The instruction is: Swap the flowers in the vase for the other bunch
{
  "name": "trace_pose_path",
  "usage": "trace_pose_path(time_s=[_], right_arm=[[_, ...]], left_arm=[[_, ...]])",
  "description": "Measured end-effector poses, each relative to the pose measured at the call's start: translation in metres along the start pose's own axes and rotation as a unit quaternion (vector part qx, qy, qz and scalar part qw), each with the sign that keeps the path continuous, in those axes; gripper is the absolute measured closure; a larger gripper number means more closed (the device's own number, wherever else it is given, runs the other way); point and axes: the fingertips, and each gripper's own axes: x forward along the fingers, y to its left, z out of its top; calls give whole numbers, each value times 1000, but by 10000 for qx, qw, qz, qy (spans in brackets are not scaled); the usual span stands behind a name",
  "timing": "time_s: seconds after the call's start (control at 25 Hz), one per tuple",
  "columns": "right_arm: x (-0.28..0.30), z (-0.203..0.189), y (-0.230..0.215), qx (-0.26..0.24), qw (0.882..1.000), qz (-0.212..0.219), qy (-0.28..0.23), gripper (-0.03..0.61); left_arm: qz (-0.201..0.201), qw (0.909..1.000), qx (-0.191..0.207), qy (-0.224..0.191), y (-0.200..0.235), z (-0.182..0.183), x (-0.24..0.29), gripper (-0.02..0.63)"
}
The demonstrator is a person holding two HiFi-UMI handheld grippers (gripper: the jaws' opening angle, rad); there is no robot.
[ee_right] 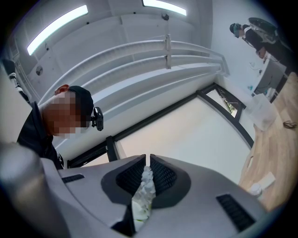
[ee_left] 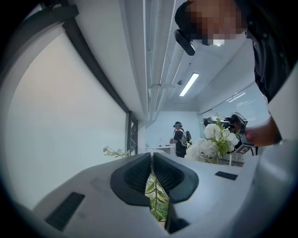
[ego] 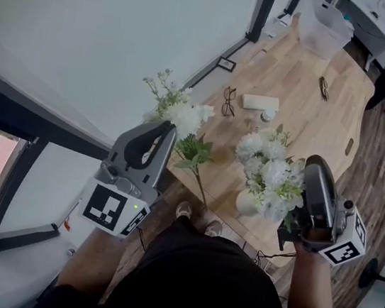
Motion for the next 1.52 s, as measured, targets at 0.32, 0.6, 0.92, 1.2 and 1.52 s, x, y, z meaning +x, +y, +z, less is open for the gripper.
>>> trace_pose_path(time_s=[0.32,0.6,0.92,1.2,1.52], right_arm=[[-3,0,3,36,10000,74,-19,531],[2,-15,-10,200,9998,1,71,531],[-8,-24,-25,247,9993,-230,168,531],[-38,-18,-38,158,9979,-617,77,531],[-84,-12,-38,-95,9925,-1215,39,531]], left_arm=[[13,10000,2,-65,-4,3,1,589],[27,10000,-57,-27,2,0,2,589],[-27,9999,-115,60,3,-7,4,589],[-334,9993,-133,136,-15,-16,26,589],[-880,9960,-95,149,-49,-18,60,589]])
